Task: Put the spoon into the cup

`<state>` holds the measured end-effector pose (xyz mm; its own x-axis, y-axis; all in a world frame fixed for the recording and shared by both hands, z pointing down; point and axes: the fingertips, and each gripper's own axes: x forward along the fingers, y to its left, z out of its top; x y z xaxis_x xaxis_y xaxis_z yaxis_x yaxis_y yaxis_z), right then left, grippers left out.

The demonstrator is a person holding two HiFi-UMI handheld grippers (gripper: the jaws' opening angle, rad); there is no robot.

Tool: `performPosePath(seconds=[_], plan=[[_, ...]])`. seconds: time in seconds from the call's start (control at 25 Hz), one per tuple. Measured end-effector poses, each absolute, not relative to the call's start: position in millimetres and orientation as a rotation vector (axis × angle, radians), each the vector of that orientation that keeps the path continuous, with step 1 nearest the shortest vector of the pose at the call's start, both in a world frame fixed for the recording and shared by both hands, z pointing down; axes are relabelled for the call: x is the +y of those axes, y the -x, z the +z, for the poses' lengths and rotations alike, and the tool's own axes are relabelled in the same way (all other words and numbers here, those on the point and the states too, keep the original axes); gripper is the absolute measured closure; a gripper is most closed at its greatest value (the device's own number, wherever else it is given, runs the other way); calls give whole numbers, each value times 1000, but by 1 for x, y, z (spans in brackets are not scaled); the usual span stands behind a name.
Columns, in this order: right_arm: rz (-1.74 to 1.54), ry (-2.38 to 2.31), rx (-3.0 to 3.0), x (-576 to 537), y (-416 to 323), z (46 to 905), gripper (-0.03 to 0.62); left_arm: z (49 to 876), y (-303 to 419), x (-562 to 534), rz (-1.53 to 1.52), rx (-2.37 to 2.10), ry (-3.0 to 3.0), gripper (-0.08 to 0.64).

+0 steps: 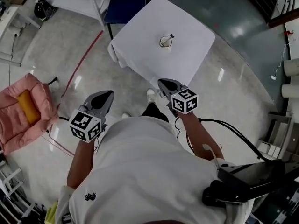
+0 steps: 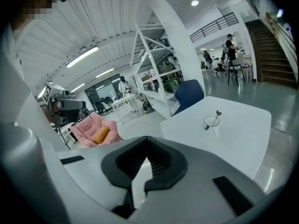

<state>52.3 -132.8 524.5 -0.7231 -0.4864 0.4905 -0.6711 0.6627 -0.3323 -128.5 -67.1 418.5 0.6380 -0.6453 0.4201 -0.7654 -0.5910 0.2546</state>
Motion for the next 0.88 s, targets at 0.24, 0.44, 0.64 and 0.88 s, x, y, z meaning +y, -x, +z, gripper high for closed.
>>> performPosePath(seconds=[0.24, 0.44, 0.64, 0.88], plan=[[636, -892, -2547, -77, -18, 507, 584, 434, 153, -20, 375, -1088, -2429, 551], [599, -865, -2557, -42, -1, 499, 584, 440, 159, 6, 361, -1068, -2437, 549], [572, -876, -2565, -23, 5, 493, 584, 447, 163, 25, 359, -1043, -2441, 550], [572, -836, -2562, -2, 23, 494, 584, 452, 169, 42, 346, -1036, -2436, 550]])
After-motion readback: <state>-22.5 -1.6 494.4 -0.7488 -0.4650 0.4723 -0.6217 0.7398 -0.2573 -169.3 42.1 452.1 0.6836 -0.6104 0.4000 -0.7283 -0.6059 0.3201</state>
